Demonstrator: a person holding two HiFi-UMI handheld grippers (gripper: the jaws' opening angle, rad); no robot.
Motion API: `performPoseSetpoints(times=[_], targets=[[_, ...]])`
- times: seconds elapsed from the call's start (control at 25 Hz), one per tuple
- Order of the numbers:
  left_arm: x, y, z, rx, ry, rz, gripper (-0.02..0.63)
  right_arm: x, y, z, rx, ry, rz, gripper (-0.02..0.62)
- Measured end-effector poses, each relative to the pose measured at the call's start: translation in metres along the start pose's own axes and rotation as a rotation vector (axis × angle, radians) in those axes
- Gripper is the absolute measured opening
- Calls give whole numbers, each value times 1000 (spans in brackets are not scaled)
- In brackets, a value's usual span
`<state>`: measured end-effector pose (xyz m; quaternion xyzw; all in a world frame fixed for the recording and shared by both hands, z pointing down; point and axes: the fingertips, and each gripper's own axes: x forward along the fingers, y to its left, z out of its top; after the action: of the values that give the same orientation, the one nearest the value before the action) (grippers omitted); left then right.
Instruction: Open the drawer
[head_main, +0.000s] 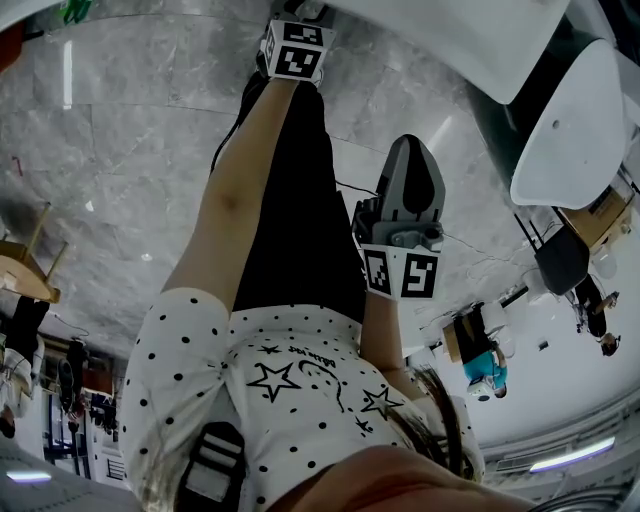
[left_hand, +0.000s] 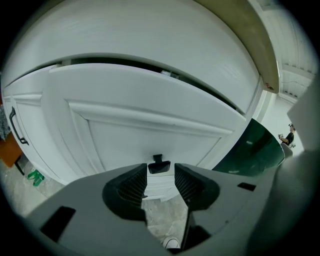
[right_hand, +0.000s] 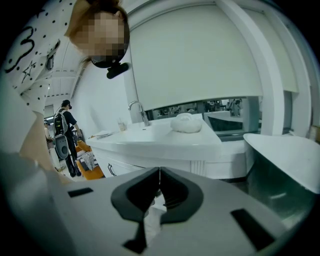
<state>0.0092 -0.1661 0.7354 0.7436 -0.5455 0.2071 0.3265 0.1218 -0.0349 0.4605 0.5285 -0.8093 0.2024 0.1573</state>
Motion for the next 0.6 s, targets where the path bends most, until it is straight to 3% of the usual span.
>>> performPoseSetpoints(times=[0.6], targets=[[14,3,1,-24,-1,27,153,4,-8,-4,19,9,-7,14]])
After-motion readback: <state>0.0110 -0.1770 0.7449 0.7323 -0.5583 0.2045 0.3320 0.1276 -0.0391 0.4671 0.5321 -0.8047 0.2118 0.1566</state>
